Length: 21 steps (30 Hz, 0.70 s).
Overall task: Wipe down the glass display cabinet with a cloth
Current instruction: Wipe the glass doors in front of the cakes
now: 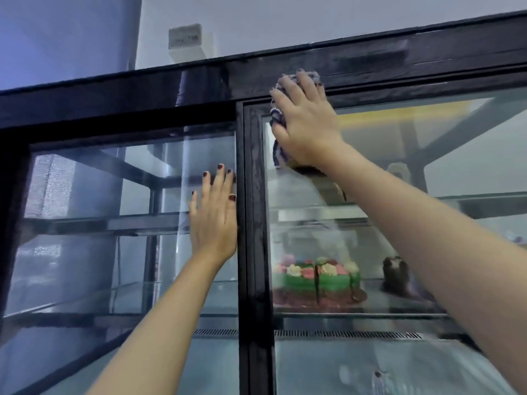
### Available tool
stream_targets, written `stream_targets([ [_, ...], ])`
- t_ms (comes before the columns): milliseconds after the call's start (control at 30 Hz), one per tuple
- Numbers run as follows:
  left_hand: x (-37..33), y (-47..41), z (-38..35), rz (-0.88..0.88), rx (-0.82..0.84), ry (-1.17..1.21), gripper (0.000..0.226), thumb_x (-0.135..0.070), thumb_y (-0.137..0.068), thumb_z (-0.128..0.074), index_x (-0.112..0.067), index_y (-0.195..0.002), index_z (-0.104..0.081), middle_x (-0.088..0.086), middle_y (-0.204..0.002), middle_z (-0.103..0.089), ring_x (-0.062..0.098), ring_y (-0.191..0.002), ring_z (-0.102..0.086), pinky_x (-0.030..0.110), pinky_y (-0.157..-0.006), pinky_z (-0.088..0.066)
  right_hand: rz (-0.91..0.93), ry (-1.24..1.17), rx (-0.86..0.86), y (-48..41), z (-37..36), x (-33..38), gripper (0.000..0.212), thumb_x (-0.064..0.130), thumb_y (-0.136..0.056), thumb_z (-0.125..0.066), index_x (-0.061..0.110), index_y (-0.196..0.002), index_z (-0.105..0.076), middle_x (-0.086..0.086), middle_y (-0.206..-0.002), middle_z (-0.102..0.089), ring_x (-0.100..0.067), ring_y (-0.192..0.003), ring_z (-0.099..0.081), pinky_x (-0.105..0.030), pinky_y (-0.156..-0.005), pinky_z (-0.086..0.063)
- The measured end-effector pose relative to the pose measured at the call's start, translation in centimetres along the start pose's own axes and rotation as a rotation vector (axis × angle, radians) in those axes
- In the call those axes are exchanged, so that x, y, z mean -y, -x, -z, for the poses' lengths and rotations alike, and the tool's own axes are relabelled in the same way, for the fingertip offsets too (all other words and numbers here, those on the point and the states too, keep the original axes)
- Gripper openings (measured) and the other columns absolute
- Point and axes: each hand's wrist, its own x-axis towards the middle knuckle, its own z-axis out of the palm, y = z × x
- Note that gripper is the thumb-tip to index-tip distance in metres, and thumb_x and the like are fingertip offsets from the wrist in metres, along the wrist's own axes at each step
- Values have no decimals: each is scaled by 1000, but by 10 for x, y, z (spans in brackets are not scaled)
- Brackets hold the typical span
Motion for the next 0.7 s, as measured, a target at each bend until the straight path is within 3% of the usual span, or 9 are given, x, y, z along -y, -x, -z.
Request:
stream_targets([
  [100,7,5,-2,-28,21,-168,50,-24,-100,-18,-21,-150,-11,-8,-157,-2,11,-144,6,38,-117,1,72,0,11,15,1,7,55,35,-93,-39,13,-143,-36,-7,-155,-24,-30,-145,-11,-44,-117,-7],
  [267,7,5,-2,-15,28,-164,50,-25,-100,-18,-20,-150,-12,-6,-158,-4,16,-146,1,39,-117,-2,431,-12,86,181,-4,44,62,38,-83,-44,8,-137,-48,-15,-149,-36,-37,-141,-23,-54,-114,-21],
  [400,4,1,1,16,60,-94,50,-22,-100,-20,-23,-150,-14,-8,-158,-4,13,-145,4,39,-117,2,805,59,267,264,1,36,64,42,-79,-42,15,-137,-48,-8,-150,-37,-30,-141,-27,-49,-113,-24],
  [500,-1,-1,4,97,92,70,48,-23,-102,-20,-27,-150,-15,-14,-157,-3,6,-143,7,35,-115,10,713,6,213,227,3,20,61,42,-83,-38,16,-137,-50,-8,-148,-39,-31,-140,-29,-49,-112,-26],
  [633,-29,9,6,137,45,231,55,-39,-97,-14,-28,-150,-6,-24,-151,6,-3,-140,10,33,-114,12,277,-27,4,104,12,-30,56,35,-84,-37,9,-131,-55,-13,-143,-46,-36,-136,-35,-49,-111,-29],
  [700,-46,20,2,91,36,203,61,-45,-92,-11,-26,-149,2,-24,-148,15,-5,-138,16,31,-114,12,37,-28,-22,46,25,-72,59,35,-84,-35,9,-135,-49,-12,-147,-40,-33,-140,-27,-45,-115,-21],
])
